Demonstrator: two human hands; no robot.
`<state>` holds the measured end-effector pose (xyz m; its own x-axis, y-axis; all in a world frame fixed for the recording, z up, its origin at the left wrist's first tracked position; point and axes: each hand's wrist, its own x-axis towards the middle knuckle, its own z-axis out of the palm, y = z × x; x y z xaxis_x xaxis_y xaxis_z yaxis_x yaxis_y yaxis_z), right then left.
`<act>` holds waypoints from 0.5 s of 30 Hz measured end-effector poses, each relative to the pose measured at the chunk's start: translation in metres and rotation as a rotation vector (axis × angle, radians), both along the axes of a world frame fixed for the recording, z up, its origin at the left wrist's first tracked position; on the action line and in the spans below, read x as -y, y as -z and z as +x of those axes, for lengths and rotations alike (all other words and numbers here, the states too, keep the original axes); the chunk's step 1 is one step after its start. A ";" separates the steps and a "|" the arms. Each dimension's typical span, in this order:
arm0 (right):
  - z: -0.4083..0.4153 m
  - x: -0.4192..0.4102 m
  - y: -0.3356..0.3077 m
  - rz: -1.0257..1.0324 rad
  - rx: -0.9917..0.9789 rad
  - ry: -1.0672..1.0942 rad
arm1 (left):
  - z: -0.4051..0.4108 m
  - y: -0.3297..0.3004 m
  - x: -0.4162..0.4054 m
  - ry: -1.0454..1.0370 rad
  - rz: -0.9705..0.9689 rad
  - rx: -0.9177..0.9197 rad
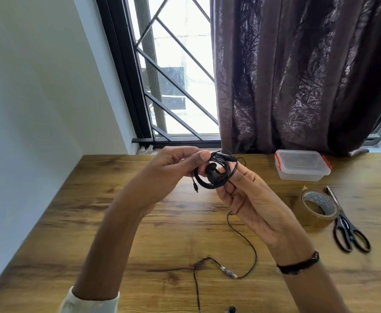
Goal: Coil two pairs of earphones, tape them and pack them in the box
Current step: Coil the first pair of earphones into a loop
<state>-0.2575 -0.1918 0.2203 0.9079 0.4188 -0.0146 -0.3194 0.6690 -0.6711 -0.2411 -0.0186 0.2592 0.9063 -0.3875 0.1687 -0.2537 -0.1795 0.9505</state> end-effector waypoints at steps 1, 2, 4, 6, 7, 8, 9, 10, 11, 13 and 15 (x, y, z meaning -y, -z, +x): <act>-0.001 -0.001 0.000 0.030 -0.006 -0.020 | 0.000 0.001 0.000 -0.002 -0.010 -0.013; -0.001 -0.001 0.000 0.056 -0.018 -0.035 | -0.001 0.002 0.001 -0.005 -0.014 -0.019; -0.001 -0.001 0.001 0.089 -0.045 -0.047 | -0.002 0.004 0.005 -0.007 -0.006 -0.022; -0.001 0.000 0.003 0.077 -0.035 -0.046 | -0.002 0.005 0.007 -0.025 -0.007 -0.023; -0.001 -0.001 0.004 0.065 -0.017 -0.040 | -0.001 0.006 0.008 -0.043 -0.008 -0.013; -0.001 -0.002 0.004 0.055 0.001 -0.031 | -0.001 0.008 0.009 -0.063 -0.005 -0.001; -0.002 -0.003 0.005 0.042 0.008 -0.014 | -0.002 0.010 0.010 -0.089 -0.001 0.010; -0.002 -0.003 0.005 0.019 0.005 0.009 | -0.003 0.012 0.011 -0.121 0.006 0.022; -0.003 -0.004 0.005 -0.007 0.007 0.034 | -0.005 0.014 0.012 -0.155 0.016 0.037; -0.004 -0.004 0.005 -0.052 0.033 0.066 | -0.008 0.017 0.015 -0.223 0.036 0.058; -0.005 -0.003 0.007 -0.105 0.070 0.086 | -0.010 0.018 0.017 -0.272 0.040 0.068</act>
<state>-0.2621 -0.1892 0.2130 0.9407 0.3390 0.0099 -0.2143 0.6166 -0.7575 -0.2515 -0.0352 0.2415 0.9651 -0.1388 0.2221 -0.2539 -0.2868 0.9237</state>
